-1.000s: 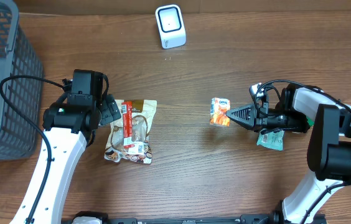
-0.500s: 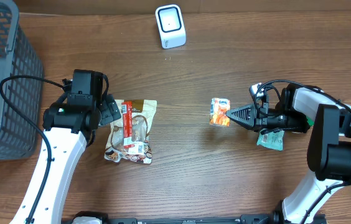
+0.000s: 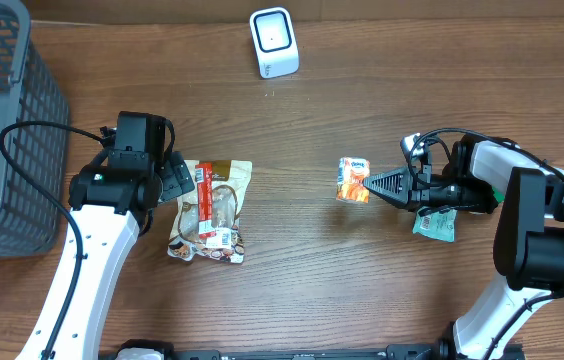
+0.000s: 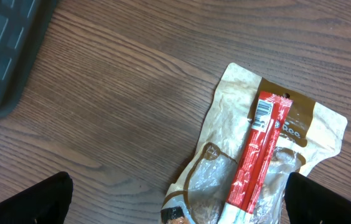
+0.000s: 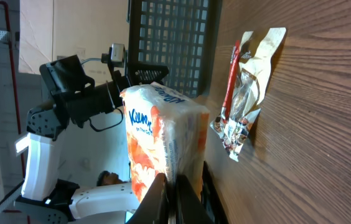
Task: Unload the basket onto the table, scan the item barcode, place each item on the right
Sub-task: 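Carry the held Kleenex pack right and up toward the scanner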
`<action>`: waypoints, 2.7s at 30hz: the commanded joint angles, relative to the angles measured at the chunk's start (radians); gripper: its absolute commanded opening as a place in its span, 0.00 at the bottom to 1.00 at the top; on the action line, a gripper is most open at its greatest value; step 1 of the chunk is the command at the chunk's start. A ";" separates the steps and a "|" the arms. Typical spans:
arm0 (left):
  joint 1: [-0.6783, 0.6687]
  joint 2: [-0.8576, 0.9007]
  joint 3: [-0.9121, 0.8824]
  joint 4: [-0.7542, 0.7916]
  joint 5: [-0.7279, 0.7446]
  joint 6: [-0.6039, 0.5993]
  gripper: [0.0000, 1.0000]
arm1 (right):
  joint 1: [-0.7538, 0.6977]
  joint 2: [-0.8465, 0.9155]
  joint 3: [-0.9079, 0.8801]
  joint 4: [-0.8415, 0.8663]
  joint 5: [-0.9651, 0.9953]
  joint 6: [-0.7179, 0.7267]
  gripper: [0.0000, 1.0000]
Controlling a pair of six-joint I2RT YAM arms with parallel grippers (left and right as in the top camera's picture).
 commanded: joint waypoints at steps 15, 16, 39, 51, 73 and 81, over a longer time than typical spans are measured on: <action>0.000 -0.004 0.016 0.001 -0.013 0.004 0.99 | 0.005 -0.017 -0.001 0.072 -0.034 -0.045 0.04; 0.000 -0.004 0.016 0.000 -0.013 0.004 1.00 | 0.005 -0.017 -0.001 0.073 -0.034 -0.045 0.04; 0.000 -0.004 0.016 0.001 -0.013 0.004 1.00 | 0.006 -0.016 -0.001 0.666 0.081 0.620 0.04; 0.000 -0.004 0.016 0.000 -0.013 0.004 1.00 | 0.059 -0.030 0.116 0.809 0.322 0.968 0.04; 0.000 -0.004 0.016 0.000 -0.013 0.004 1.00 | 0.344 -0.075 1.159 0.178 1.214 1.217 0.03; 0.000 -0.004 0.016 0.000 -0.013 0.004 1.00 | 0.400 -0.071 1.345 0.212 1.422 1.216 0.03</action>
